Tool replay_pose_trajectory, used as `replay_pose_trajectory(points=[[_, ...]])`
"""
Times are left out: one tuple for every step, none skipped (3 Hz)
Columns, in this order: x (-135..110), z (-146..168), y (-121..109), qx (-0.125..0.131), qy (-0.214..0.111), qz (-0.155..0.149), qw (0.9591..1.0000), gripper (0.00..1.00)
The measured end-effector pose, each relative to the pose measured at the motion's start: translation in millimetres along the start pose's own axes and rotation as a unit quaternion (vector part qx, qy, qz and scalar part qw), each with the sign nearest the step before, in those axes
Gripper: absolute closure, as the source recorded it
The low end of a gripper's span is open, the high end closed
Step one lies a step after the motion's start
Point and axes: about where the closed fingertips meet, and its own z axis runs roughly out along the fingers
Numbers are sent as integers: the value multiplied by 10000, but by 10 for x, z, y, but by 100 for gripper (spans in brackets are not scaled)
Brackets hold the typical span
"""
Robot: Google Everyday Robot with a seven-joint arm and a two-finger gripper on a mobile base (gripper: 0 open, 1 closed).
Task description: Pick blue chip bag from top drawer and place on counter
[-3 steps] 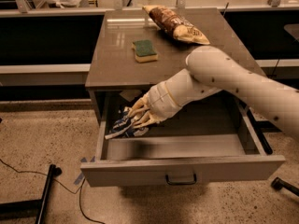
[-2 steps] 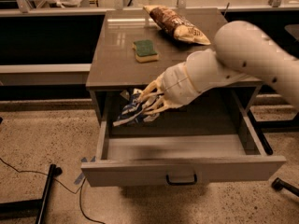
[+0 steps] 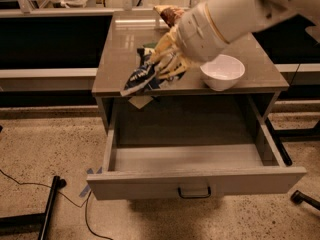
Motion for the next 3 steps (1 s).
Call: replay_pose_trajectory(points=[[7, -103, -428, -164, 329, -180, 9992, 100], [193, 49, -824, -422, 509, -182, 9976, 100], [405, 417, -1077, -630, 401, -181, 9970, 100]])
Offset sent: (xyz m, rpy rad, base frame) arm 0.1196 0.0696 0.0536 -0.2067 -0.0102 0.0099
